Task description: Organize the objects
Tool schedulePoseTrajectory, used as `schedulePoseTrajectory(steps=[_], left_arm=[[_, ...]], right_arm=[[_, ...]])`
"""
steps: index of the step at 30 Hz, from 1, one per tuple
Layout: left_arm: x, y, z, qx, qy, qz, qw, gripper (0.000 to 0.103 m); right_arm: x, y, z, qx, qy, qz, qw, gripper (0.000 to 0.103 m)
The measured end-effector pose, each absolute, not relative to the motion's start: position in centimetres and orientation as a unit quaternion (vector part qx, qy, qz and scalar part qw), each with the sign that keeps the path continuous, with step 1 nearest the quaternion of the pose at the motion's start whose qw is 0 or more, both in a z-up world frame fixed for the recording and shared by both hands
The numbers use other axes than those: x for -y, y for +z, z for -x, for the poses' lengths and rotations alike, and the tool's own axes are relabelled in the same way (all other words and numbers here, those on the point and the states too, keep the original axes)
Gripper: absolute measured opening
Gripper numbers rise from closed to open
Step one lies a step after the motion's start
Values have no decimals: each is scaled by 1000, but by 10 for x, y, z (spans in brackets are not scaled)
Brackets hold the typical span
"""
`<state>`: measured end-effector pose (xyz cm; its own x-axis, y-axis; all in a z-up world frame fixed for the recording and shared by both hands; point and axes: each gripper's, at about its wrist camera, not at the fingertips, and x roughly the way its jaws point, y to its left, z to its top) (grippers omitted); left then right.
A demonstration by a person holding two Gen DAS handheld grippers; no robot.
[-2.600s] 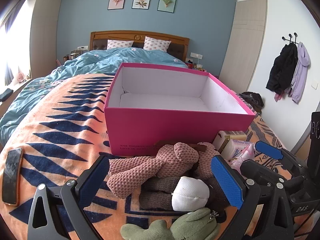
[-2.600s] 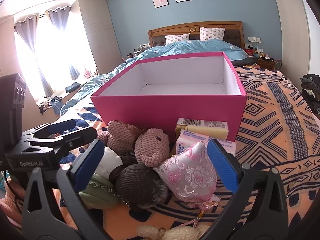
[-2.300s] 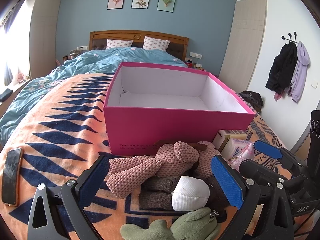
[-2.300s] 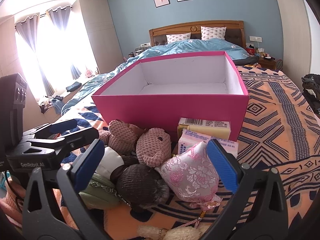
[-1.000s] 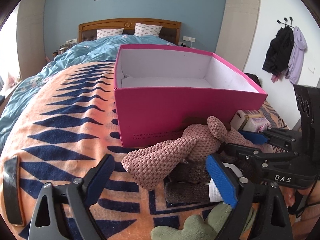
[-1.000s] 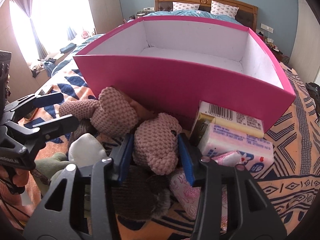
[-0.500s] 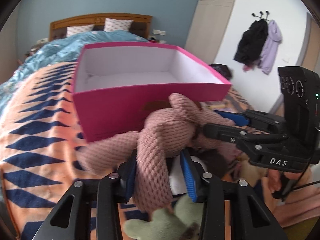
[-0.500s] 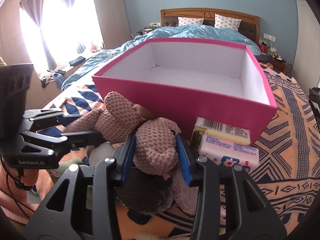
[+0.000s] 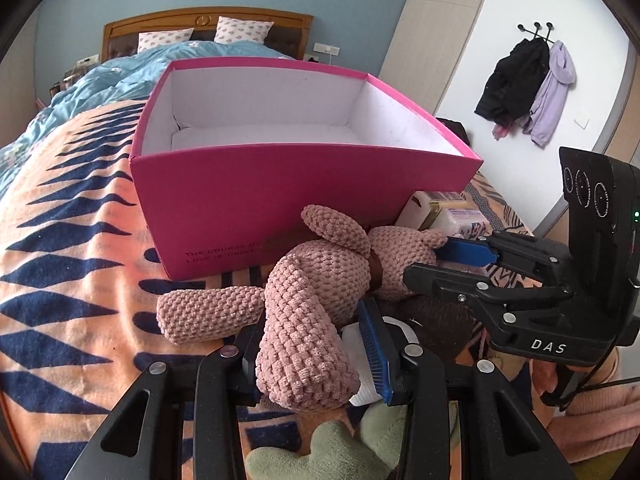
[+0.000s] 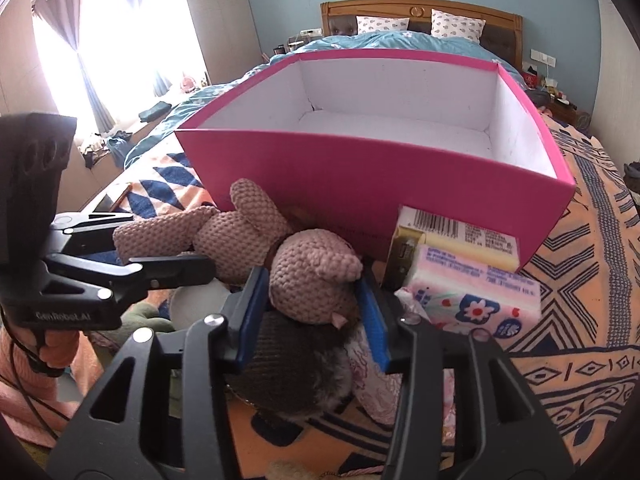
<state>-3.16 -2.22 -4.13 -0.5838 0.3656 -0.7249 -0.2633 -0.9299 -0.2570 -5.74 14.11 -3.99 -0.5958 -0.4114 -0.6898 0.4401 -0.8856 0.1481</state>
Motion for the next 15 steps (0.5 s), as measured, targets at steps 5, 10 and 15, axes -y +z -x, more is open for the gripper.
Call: schedulePoseTrajectory(steps=[5, 10, 15], left_arm=[[22, -34, 27, 66, 889, 415, 181, 38], [23, -15, 16, 63, 900, 390, 186, 38], [24, 17, 8, 62, 912, 355, 197, 38]], right_arm=[[-142, -36, 53, -16, -897, -368, 244, 41], [-144, -18, 44, -20, -908, -338, 248, 40], [-149, 13, 33, -17, -916, -304, 261, 40]])
